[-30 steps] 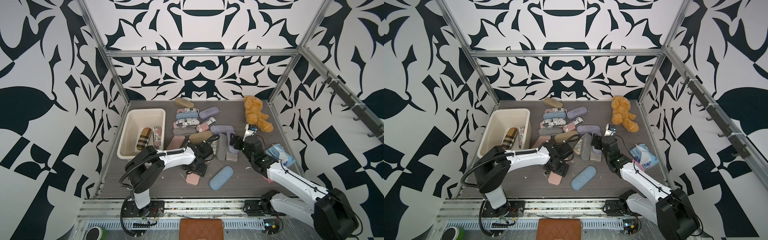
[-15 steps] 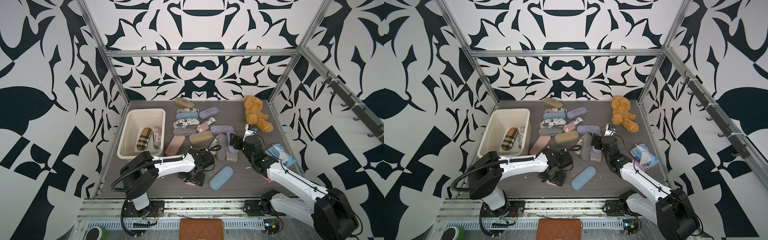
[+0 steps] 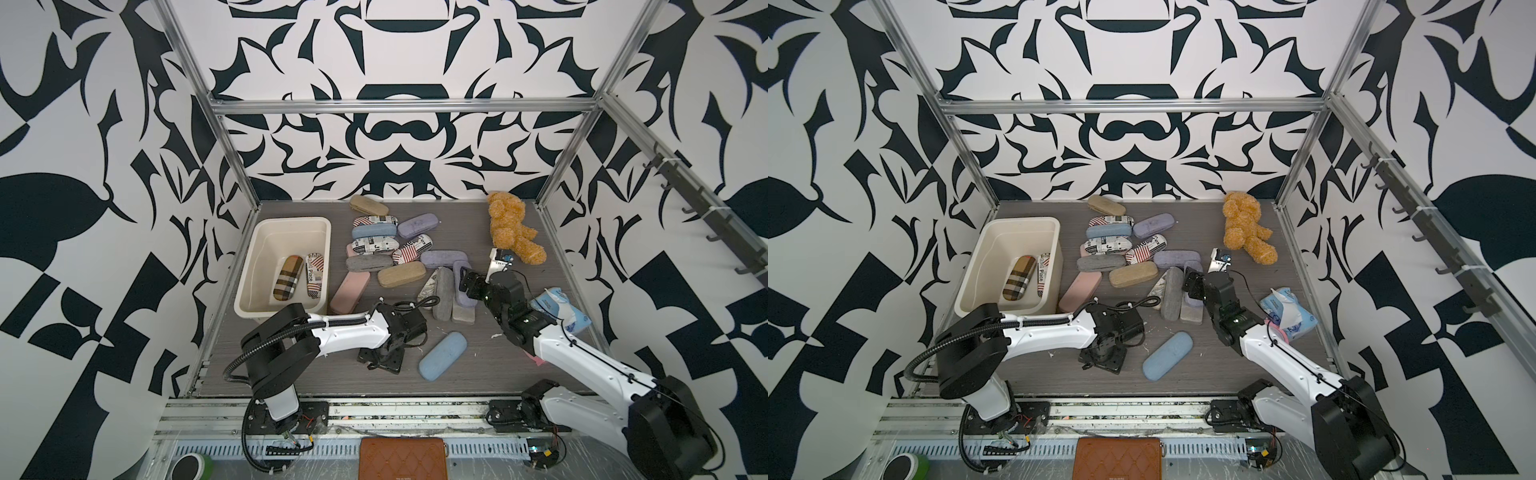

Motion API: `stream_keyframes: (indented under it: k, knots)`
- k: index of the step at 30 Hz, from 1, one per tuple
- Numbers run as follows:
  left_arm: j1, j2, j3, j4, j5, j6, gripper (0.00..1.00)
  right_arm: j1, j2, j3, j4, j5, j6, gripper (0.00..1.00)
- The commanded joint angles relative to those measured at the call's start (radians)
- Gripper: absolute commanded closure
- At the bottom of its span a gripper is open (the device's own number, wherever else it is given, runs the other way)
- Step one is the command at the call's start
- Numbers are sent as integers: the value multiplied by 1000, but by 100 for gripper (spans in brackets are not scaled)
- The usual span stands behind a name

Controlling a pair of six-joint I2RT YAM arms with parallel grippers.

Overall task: Put the glasses cases into the storage boxes
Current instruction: Pick up the glasses case at the center of the board, then place the glasses case in the storage box.

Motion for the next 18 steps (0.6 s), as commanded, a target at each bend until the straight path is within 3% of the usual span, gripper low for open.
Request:
stream_keyframes:
  k: [1,6,11,14,18]
  knots:
    - [5,-86,97,-129,-133,29,39,6,-11,24,37,-10,6,13]
    - [52,-175,262,-261,-220,111,40,7,-11,24,41,-20,8,13]
    - [164,-248,458,-372,-271,243,40,7,-3,25,43,-24,11,13]
    - [297,-299,548,-408,-290,341,41,7,9,27,48,-30,14,14]
    - [582,-355,573,-400,-255,495,40,6,16,28,53,-31,14,14]
